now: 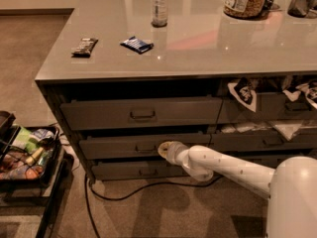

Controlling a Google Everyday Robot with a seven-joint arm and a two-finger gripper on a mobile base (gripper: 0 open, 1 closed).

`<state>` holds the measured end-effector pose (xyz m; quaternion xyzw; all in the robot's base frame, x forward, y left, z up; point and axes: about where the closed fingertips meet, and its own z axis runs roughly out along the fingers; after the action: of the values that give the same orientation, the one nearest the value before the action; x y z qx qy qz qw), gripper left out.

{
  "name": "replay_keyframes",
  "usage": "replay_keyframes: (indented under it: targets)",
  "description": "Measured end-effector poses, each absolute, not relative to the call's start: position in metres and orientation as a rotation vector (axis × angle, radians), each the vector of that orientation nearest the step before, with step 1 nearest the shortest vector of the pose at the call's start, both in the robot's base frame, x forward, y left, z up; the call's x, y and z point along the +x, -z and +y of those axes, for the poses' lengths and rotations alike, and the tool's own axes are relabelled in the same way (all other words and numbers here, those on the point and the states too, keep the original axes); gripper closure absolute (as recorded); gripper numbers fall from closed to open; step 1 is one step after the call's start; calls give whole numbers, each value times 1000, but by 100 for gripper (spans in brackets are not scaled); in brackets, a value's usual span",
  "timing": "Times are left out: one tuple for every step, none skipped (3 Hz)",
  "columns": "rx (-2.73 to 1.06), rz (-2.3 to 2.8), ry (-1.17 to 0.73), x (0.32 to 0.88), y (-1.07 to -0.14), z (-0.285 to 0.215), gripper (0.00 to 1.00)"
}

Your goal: Close middle drawer

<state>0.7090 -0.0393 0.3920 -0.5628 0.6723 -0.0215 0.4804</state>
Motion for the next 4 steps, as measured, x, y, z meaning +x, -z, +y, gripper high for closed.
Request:
replay_keyframes:
  targets:
    - [-1373,1640,52,709,-392,-39,100]
    - [-1433,1631,6,690,-397,-37,100]
    - [-1432,1642,-42,649,-438,-46,100]
    - [-1364,1678,-13,596,-497,-66,100]
